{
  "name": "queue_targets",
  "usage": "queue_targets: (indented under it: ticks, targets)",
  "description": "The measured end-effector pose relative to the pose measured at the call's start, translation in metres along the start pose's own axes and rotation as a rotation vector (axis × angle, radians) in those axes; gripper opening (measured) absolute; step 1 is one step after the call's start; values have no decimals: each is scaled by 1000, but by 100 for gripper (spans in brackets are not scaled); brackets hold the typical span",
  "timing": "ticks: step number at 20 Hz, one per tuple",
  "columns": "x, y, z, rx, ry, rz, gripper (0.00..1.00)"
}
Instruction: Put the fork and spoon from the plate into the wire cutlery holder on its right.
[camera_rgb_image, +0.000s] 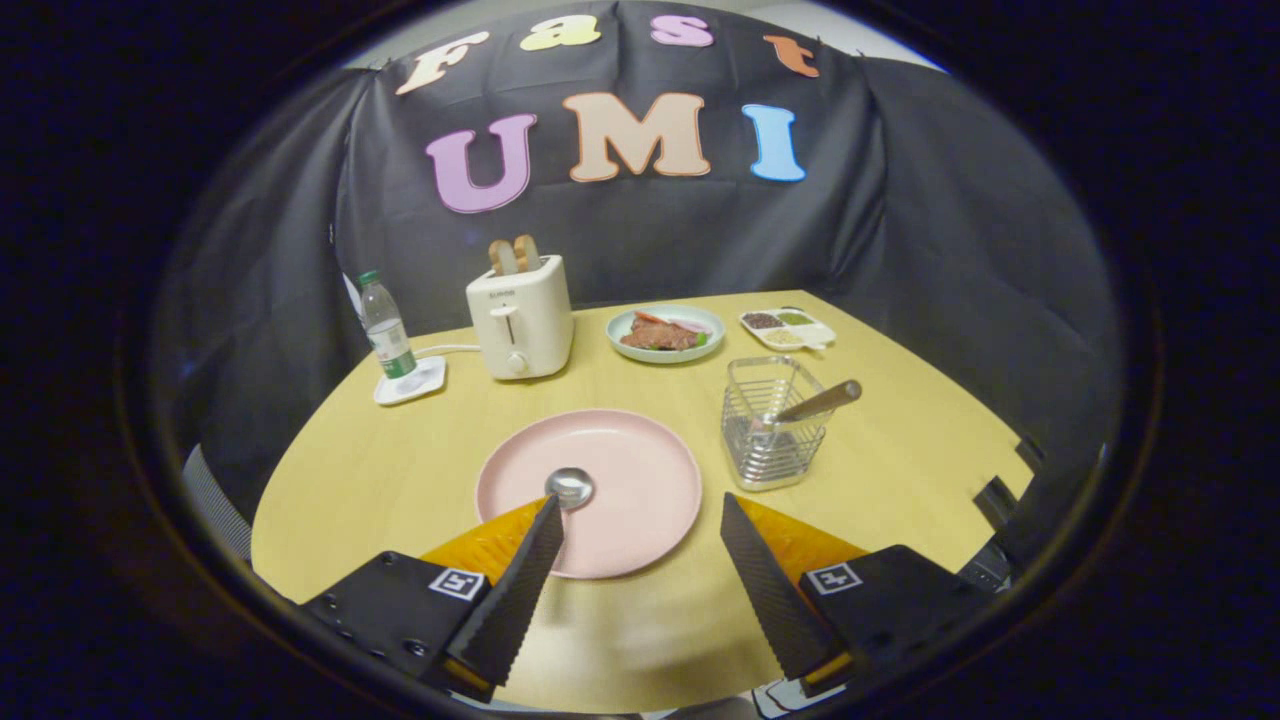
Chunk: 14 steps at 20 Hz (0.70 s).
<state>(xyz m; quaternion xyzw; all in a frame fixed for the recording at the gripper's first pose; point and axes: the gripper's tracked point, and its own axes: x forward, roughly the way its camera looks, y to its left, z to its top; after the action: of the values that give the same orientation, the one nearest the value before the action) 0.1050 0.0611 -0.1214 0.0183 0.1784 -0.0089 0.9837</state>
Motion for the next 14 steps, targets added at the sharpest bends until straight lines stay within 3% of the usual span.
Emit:
queue_targets:
  ticks: [7,13,14]
  targets:
    - [1,45,-40,-4,76,84,100]
    - [7,65,-64,-18,122,107,99]
    - [8,67,-67,-17,131,109,94]
